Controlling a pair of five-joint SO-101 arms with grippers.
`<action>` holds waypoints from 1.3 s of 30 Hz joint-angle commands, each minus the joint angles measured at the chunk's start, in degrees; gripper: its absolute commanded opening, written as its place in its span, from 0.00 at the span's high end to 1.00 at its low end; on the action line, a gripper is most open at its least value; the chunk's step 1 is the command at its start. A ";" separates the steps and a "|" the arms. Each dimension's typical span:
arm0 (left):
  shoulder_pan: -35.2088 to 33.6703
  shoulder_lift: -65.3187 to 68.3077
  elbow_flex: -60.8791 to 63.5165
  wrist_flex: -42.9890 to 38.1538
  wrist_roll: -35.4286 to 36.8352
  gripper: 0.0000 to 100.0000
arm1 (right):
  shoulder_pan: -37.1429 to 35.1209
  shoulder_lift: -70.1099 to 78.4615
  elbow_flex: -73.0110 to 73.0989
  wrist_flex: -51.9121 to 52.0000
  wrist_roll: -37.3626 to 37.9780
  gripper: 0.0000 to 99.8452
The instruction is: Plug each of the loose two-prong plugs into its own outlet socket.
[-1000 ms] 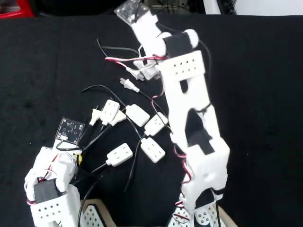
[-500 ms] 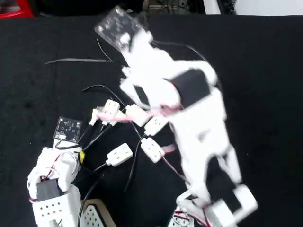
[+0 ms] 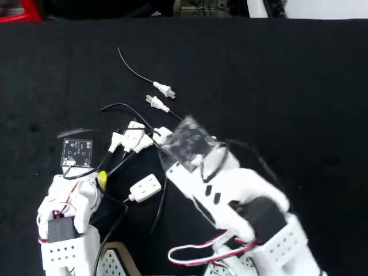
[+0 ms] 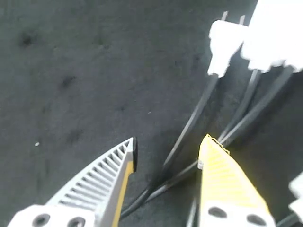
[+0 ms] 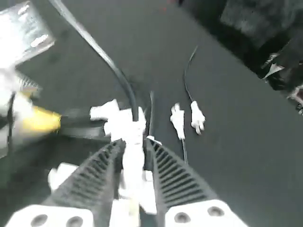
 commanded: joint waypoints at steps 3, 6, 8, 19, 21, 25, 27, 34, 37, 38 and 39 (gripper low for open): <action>5.58 -0.35 -3.30 -6.51 4.84 0.78 | 1.85 -1.89 26.59 -46.07 -22.51 0.99; 7.16 -0.35 -2.24 -9.49 6.95 0.78 | 0.00 3.56 24.92 -46.51 -24.97 0.99; 9.19 -0.35 -1.01 -11.16 7.12 0.78 | -0.26 8.22 22.02 -46.51 -27.43 0.99; 15.08 -0.44 -1.01 -14.24 7.56 0.78 | 1.93 29.58 20.26 -66.55 -46.68 0.99; 15.08 -0.44 -1.27 -14.33 7.56 0.78 | 1.76 27.91 24.31 -70.77 -43.52 0.99; 15.16 -0.44 -1.27 -16.09 7.56 0.78 | -1.05 23.60 32.92 -80.62 -38.59 0.99; 15.16 -0.44 -1.27 -17.76 7.56 0.78 | -2.90 22.37 35.38 -82.37 -37.01 0.99; 20.35 -0.44 -1.19 -20.75 7.56 0.78 | -4.13 22.11 36.18 -82.29 -37.27 0.99; 20.88 -0.44 -0.66 -24.53 7.82 0.78 | -4.57 21.93 36.53 -82.29 -37.80 0.99; 20.97 -0.44 -0.66 -25.67 8.88 0.78 | -5.36 21.76 36.88 -82.29 -38.15 0.99; 20.97 -0.44 -0.66 -26.99 10.73 0.78 | -6.15 21.76 37.14 -82.29 -38.24 0.99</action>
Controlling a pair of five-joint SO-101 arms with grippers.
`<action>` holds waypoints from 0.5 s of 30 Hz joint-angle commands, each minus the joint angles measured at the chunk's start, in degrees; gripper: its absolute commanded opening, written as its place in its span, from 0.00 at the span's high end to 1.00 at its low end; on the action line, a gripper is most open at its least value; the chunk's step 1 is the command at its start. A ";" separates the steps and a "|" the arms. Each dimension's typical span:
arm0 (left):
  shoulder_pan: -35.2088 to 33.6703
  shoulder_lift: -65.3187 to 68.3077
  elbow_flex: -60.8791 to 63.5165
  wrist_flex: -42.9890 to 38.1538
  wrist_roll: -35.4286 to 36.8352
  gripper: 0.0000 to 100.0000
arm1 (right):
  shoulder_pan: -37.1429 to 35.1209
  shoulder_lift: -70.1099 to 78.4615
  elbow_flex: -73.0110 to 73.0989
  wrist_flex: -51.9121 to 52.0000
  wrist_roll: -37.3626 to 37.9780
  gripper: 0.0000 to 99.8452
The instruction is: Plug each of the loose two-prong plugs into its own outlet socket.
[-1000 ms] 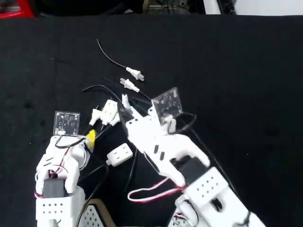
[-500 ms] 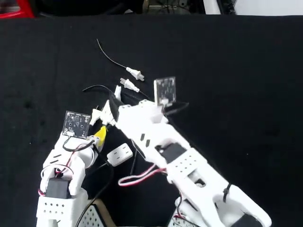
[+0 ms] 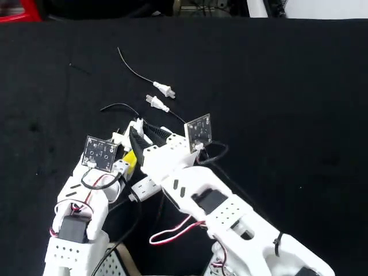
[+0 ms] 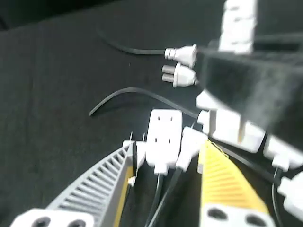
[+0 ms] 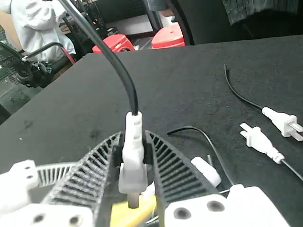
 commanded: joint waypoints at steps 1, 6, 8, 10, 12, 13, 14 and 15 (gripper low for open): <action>0.48 -0.44 -0.48 -5.10 5.10 0.78 | -3.52 -1.71 0.66 -1.41 -0.44 0.99; 0.04 -0.35 -0.13 -6.77 7.30 0.78 | -4.40 -1.71 0.92 -1.23 -0.62 0.99; -0.31 -0.35 0.31 -6.95 7.30 0.78 | -4.40 -1.71 0.13 1.49 -0.44 0.99; -2.07 -0.35 0.22 -6.95 7.47 0.78 | -4.40 -1.71 -1.89 6.15 -0.53 0.99; -3.91 -0.35 0.13 -6.95 7.65 0.78 | -4.22 -1.71 -4.09 10.99 -0.62 0.99; -4.44 -0.35 0.22 -6.95 7.65 0.78 | -4.13 -1.71 -5.14 13.01 -0.62 0.99; -4.97 -0.35 0.48 -7.03 7.65 0.78 | -4.04 -1.71 -5.93 14.59 -0.62 0.99; -5.49 -0.35 0.75 -7.74 7.56 0.78 | -4.04 -1.71 -6.73 16.35 -0.62 0.99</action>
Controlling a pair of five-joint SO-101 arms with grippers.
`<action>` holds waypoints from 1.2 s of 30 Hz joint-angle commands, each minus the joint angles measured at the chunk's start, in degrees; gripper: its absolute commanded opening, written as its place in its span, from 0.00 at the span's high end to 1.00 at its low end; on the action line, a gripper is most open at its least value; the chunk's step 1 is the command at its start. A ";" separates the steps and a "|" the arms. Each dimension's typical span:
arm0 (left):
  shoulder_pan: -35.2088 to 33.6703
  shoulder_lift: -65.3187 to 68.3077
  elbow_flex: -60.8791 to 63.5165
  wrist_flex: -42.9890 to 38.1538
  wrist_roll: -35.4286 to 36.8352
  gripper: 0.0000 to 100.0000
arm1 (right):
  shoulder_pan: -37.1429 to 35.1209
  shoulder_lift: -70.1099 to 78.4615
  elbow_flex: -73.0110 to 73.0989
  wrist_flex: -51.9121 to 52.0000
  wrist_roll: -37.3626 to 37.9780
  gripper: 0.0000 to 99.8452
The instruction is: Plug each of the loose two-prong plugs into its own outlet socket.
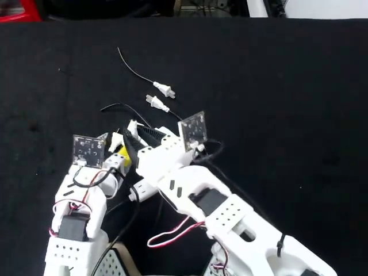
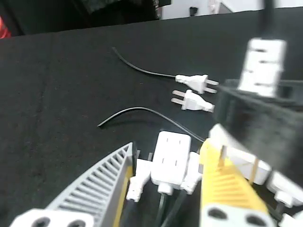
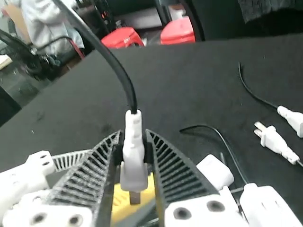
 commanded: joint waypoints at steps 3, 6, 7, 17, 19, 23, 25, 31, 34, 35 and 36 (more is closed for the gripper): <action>-4.88 -0.70 1.45 -6.07 1.05 0.78 | -1.67 0.40 -4.88 11.52 -0.62 0.99; -5.58 -0.70 1.45 -6.59 1.14 0.78 | -1.85 0.40 -6.64 15.47 -0.62 0.99; -5.58 -0.70 1.45 -6.59 1.14 0.78 | -1.85 0.40 -7.16 16.62 -0.62 0.99; -6.90 -0.53 1.45 -6.33 1.14 0.78 | -1.23 0.84 -13.41 29.01 -0.62 0.99; -9.45 -0.53 1.45 -5.63 0.97 0.78 | -0.53 0.92 -14.81 31.74 -0.35 0.99; -16.48 -0.53 1.19 -1.49 0.62 0.78 | 0.88 0.92 -18.95 39.21 1.49 0.99; -20.18 -0.62 1.36 1.14 -1.49 0.78 | 1.93 1.01 -22.02 44.57 4.48 0.99; -25.98 -0.62 1.36 16.35 -12.84 0.78 | 2.20 9.36 -31.78 58.90 11.87 0.99; -27.30 -0.62 1.36 22.15 -17.76 0.78 | 2.11 17.80 -34.68 61.27 15.56 0.99; -27.38 -0.62 1.36 23.56 -19.25 0.78 | 2.11 20.79 -35.38 61.80 17.41 0.99; -27.30 -0.62 1.36 24.53 -20.75 0.78 | 2.11 23.43 -36.09 62.42 18.99 0.99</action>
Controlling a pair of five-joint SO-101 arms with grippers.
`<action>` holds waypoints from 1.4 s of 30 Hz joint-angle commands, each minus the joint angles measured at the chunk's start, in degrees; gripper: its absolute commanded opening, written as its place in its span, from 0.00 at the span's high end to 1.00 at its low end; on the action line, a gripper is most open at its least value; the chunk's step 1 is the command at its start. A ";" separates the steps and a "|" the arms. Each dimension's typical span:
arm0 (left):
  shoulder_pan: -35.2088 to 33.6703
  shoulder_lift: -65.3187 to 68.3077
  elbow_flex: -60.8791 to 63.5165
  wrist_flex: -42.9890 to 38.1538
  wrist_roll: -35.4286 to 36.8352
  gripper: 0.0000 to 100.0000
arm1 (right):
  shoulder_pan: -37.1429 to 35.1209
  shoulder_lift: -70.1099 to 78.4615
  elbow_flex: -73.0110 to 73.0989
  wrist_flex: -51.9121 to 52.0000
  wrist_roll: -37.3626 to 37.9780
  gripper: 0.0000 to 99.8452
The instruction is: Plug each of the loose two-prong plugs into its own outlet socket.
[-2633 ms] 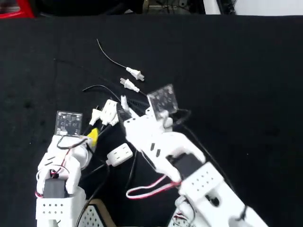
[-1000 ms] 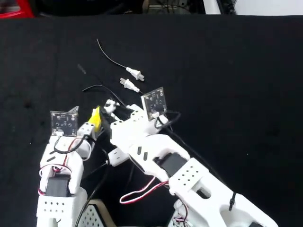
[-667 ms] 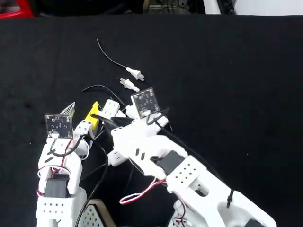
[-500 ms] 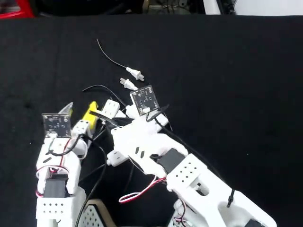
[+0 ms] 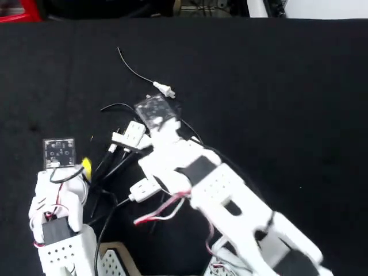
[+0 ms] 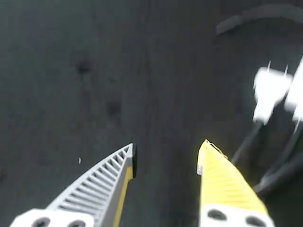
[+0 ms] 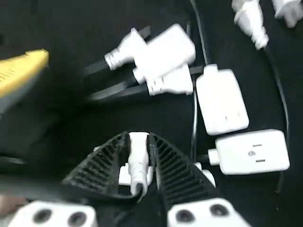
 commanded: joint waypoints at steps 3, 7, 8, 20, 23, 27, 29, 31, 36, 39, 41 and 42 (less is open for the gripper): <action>-0.22 -0.35 1.01 3.69 -6.86 0.78 | 0.79 15.43 -7.34 2.37 8.53 0.99; -0.57 -0.35 1.01 3.78 -7.38 0.78 | 0.79 19.65 -9.45 2.29 9.93 0.99; -0.57 -0.26 1.01 3.69 -7.38 0.78 | 0.79 20.44 -9.80 2.20 9.85 0.99; -0.40 -0.26 1.01 3.52 -7.38 0.78 | 0.62 10.77 -10.33 6.51 5.36 0.99; -0.57 -0.26 1.01 3.52 -7.30 0.78 | -1.76 6.90 -9.54 10.20 1.85 0.99; -0.57 -0.26 1.01 3.52 -7.21 0.78 | -4.57 7.78 -6.37 8.00 -2.73 0.99; -0.66 -0.26 1.01 3.52 -7.21 0.78 | -4.57 9.63 -5.76 6.07 -3.34 0.99; -0.66 -0.26 1.01 3.52 -7.21 0.78 | -4.48 11.91 -5.85 5.10 -3.52 0.99; -0.66 -0.26 1.01 3.52 -7.30 0.78 | -4.48 16.75 -7.60 5.19 -3.69 0.99; -0.66 -0.26 1.01 3.52 -7.30 0.78 | -4.48 18.42 -8.40 5.45 -3.69 0.99; -0.66 -0.26 1.01 3.52 -7.30 0.78 | -4.48 19.12 -8.92 6.51 -3.69 0.99; -0.66 -0.26 1.01 3.52 -7.30 0.78 | -4.48 19.38 -9.45 7.38 -4.04 0.99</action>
